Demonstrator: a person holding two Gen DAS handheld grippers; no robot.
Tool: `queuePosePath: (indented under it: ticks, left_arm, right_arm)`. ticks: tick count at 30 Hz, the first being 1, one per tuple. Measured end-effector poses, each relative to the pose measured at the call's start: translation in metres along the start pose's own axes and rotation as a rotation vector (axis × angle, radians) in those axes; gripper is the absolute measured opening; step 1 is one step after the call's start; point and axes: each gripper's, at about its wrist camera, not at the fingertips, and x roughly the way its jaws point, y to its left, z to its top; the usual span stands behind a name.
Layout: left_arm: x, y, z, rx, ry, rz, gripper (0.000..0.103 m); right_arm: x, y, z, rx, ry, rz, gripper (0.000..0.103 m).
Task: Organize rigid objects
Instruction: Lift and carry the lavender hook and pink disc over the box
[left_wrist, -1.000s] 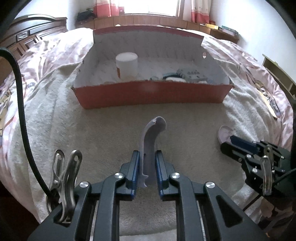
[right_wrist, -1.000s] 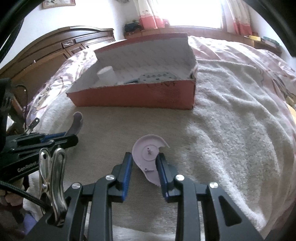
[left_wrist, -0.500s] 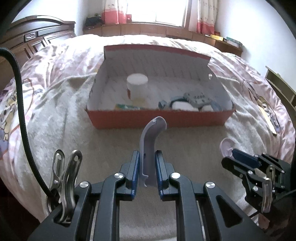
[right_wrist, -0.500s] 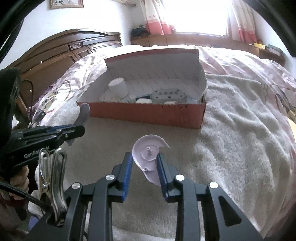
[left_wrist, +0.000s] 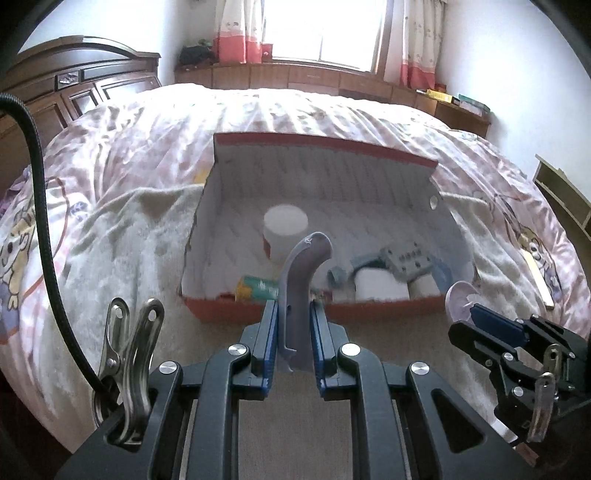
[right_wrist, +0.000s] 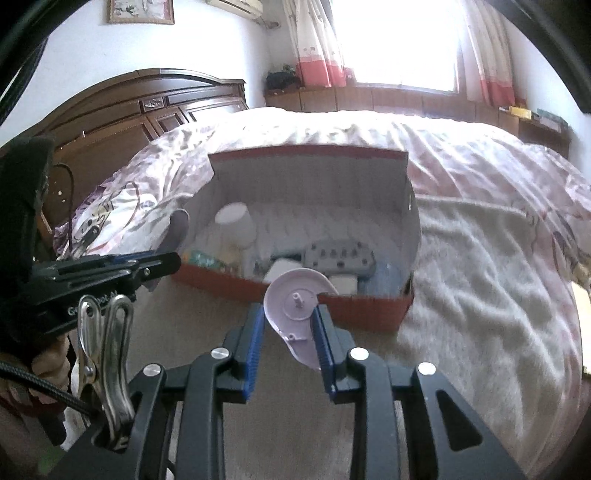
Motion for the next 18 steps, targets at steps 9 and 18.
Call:
queuePosePath:
  ticks: [9,18]
  left_arm:
    - [0.020,0.004,0.022,-0.029,-0.008,-0.002,0.018]
    - [0.048,0.007,0.034,-0.051,0.013,0.015,0.018]
  right_arm:
    - [0.018,-0.003,0.026,-0.010,-0.012,-0.020,0.028]
    - [0.045,-0.017,0.041,0.008,0.006,-0.054,0.028]
